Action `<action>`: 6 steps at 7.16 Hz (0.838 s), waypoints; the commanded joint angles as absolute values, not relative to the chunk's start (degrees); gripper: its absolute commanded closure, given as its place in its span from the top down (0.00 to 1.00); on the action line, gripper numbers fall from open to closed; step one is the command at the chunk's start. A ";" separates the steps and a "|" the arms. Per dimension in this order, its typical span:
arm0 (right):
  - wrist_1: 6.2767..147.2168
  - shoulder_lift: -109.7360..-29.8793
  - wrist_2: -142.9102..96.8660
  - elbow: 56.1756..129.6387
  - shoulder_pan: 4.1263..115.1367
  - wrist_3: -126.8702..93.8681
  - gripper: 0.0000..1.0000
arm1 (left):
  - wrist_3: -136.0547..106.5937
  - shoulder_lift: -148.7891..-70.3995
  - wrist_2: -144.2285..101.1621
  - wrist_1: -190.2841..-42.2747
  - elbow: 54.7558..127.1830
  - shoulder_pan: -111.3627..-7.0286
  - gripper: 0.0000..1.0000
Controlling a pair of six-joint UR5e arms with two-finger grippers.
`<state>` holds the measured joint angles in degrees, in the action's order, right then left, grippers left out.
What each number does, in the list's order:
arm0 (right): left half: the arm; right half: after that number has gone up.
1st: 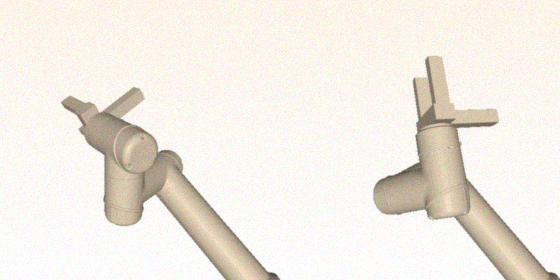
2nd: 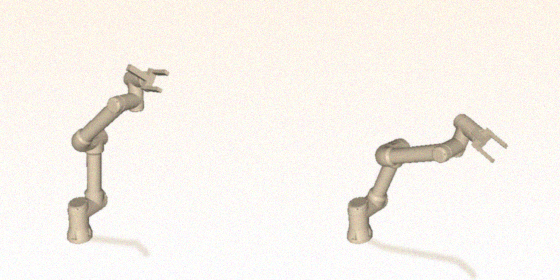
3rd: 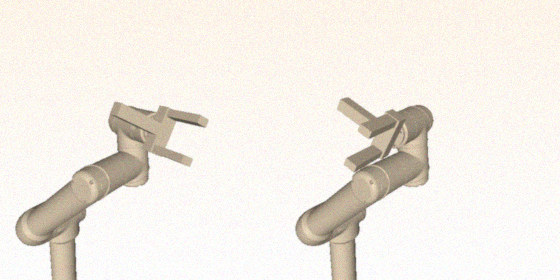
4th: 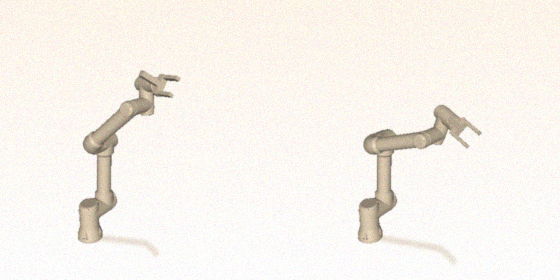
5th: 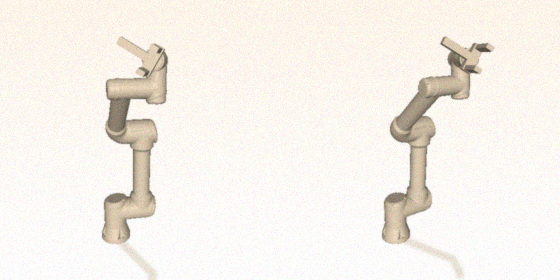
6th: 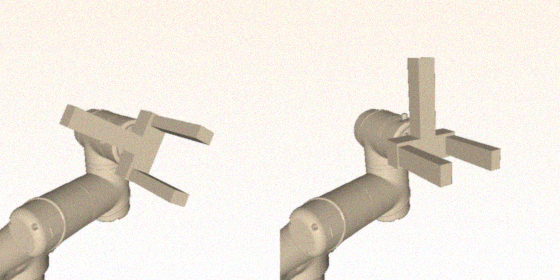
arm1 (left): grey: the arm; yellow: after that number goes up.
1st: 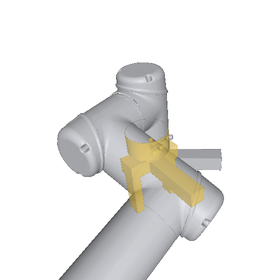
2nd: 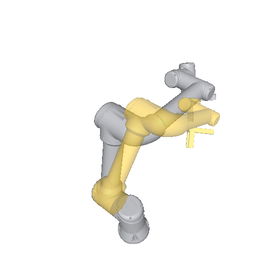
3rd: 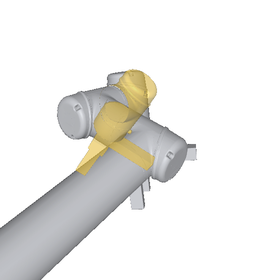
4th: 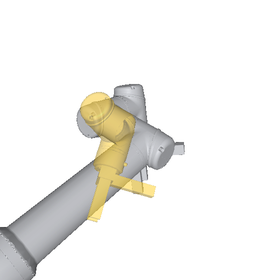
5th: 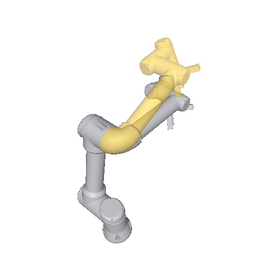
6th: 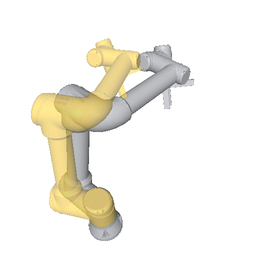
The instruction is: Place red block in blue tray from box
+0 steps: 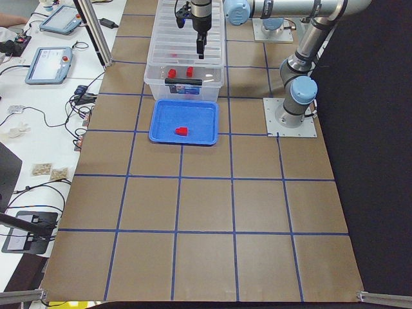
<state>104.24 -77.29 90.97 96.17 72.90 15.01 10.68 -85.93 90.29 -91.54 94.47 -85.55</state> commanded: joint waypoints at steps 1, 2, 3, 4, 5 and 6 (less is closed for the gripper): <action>104.24 -77.52 90.88 96.33 75.14 12.05 1.00 | 10.81 -85.78 90.18 -91.50 94.31 -84.82 1.00; 104.33 -77.52 90.88 97.37 76.36 10.21 1.00 | 11.16 -85.78 90.26 -91.06 94.22 -84.73 1.00; 104.41 -77.52 90.88 97.47 77.94 8.19 1.00 | 11.34 -85.87 90.26 -91.05 94.13 -84.64 1.00; 104.41 -77.61 90.88 97.47 78.57 6.78 1.00 | 10.55 -86.22 89.65 -90.27 94.57 -84.81 1.00; 104.41 -77.61 90.88 97.47 78.92 6.42 1.00 | 10.55 -86.05 90.00 -90.70 94.83 -84.81 1.00; 104.41 -77.96 90.97 97.38 79.36 5.81 1.00 | 10.55 -86.22 90.00 -91.23 94.92 -84.81 1.00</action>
